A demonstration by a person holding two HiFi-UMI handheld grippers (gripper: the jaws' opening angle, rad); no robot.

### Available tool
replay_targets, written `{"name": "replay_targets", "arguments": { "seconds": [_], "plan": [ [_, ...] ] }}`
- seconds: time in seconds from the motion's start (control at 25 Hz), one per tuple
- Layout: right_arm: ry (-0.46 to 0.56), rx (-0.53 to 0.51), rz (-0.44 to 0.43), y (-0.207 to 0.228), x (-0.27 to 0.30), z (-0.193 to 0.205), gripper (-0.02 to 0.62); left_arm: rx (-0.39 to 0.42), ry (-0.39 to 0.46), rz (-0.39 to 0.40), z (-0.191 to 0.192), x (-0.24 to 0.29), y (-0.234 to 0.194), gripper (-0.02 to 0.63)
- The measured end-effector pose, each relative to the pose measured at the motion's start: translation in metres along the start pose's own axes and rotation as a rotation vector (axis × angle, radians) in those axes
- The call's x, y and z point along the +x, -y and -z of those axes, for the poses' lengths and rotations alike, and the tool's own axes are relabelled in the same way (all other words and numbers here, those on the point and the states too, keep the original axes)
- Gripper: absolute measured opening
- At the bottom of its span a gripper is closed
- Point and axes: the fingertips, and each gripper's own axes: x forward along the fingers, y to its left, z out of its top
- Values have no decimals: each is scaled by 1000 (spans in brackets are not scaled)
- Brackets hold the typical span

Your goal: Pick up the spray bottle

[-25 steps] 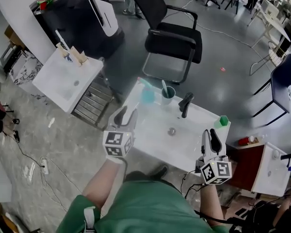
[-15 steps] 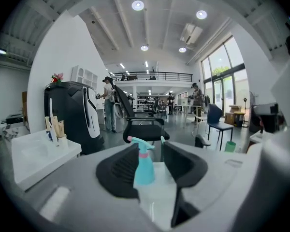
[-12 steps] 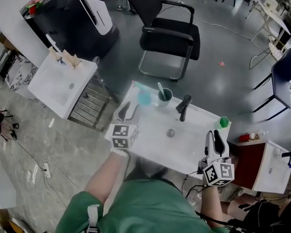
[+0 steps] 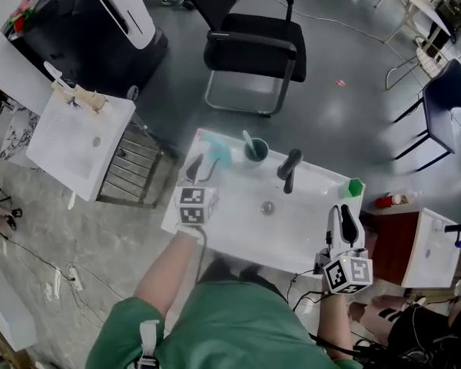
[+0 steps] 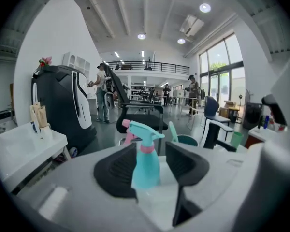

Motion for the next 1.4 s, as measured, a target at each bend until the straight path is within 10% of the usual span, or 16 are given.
{"name": "replay_targets", "arguments": {
  "seconds": [1.4],
  "plan": [
    [-32, 29, 117, 6, 14, 15, 100, -2, -43, 52, 3, 71, -10, 132]
  ]
}}
